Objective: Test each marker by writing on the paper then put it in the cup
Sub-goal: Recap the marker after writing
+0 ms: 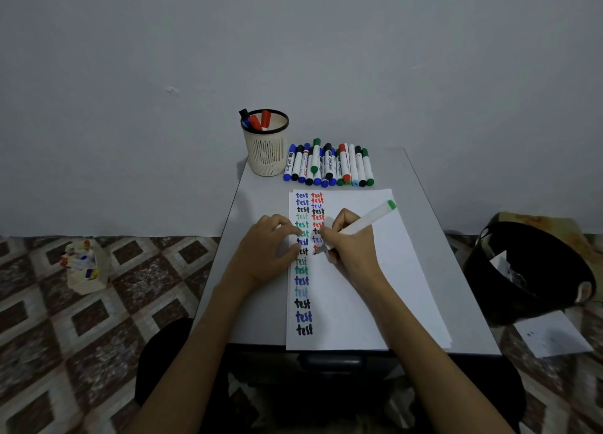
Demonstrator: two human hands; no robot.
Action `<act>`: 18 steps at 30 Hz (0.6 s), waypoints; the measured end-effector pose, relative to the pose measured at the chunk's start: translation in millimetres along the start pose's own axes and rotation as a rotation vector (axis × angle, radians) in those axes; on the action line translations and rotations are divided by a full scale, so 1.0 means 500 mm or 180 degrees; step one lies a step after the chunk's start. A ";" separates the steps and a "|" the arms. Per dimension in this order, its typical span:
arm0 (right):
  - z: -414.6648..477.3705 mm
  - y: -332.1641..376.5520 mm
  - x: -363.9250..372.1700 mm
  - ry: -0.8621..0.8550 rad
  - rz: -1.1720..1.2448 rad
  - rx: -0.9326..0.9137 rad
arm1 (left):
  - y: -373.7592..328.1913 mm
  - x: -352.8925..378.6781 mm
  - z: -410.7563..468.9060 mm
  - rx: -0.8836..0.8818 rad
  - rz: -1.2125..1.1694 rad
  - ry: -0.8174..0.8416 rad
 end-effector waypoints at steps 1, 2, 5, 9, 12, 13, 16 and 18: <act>-0.001 0.000 0.000 0.0010 -0.0069 0.0000 | 0.000 0.000 0.000 -0.0006 0.0004 -0.0001; -0.002 0.002 0.001 0.0004 -0.0158 -0.0003 | 0.000 0.000 0.000 -0.0017 0.0008 -0.0002; -0.005 0.002 0.003 -0.0001 -0.0373 -0.0069 | -0.001 0.000 -0.001 -0.0044 0.0002 0.0005; -0.004 -0.002 0.004 0.0087 -0.0621 -0.0210 | -0.001 0.000 -0.001 -0.0013 -0.0002 -0.0025; -0.007 -0.001 0.006 0.0136 -0.0660 -0.0279 | -0.003 -0.001 -0.001 0.0008 0.0008 -0.0034; -0.007 -0.002 0.006 0.0126 -0.0671 -0.0289 | -0.003 -0.001 -0.001 0.0014 0.0009 -0.0040; -0.008 0.001 0.008 0.0121 -0.0665 -0.0280 | -0.003 -0.002 -0.002 0.0030 -0.0008 -0.0041; -0.004 -0.001 0.004 0.0104 -0.0540 -0.0196 | -0.003 -0.001 -0.002 0.0034 -0.0002 -0.0029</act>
Point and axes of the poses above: each hand's wrist, its own z-axis towards the middle knuckle, its own x-axis out of the palm, y = z × x, the point moved 2 cm from there along z, towards the middle knuckle, and after that the axes turned 12 degrees about z, right-handed, at the moved point
